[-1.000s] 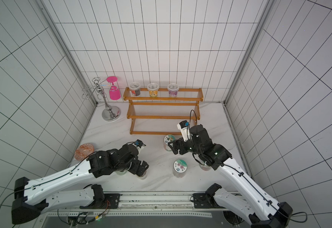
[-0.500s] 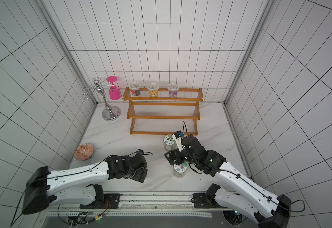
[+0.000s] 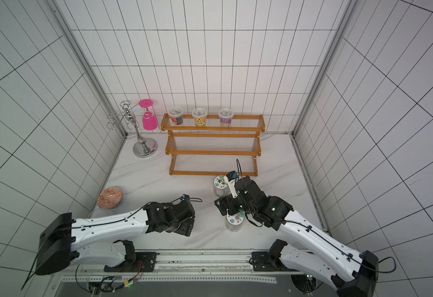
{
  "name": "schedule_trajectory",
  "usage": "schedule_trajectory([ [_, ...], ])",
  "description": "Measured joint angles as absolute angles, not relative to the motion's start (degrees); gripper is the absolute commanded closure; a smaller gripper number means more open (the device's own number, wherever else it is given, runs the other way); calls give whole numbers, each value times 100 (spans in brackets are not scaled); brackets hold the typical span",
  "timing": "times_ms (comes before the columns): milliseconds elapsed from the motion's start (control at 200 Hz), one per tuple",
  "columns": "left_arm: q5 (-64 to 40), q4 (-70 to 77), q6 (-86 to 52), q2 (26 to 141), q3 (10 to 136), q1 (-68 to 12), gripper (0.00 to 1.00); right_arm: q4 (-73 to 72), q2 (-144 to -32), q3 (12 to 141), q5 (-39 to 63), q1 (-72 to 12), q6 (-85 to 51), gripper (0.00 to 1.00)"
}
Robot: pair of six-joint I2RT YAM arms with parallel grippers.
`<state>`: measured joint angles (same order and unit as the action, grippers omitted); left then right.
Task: Place the seed container on the shelf
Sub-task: Pick up the seed jar at the center of the board.
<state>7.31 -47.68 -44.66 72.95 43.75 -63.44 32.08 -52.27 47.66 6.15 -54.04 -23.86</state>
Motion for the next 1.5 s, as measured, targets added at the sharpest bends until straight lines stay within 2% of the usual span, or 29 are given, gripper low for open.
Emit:
schedule_trajectory([
  [160,687,-4746,-4484,7358,4375,-6344,28,3208,-5227,4766,587,-5404,-2340,14],
  [245,661,-4755,-4501,7358,4375,-6344,36,3205,-5227,4766,565,-5404,-2311,14],
  [530,740,-5352,-4536,7164,4676,-6337,38,2989,-5137,4668,644,-5404,-2099,12],
  [889,659,-6757,-3944,6958,7107,-5358,40,1553,-4687,4182,1162,-5404,-834,8],
  [1034,558,-7470,-3590,7321,8464,-4963,40,790,-4753,4038,1275,-5404,-200,6],
  [1159,458,-7896,-3374,7758,9452,-4923,40,172,-5105,4040,1363,-5404,217,6],
  [1304,274,-8171,-3210,8053,10009,-4923,40,-366,-5710,4080,1551,-5404,554,5],
  [1499,-5,-8276,-3146,8132,10095,-4923,40,-1039,-6270,4230,1927,-5404,729,5],
])
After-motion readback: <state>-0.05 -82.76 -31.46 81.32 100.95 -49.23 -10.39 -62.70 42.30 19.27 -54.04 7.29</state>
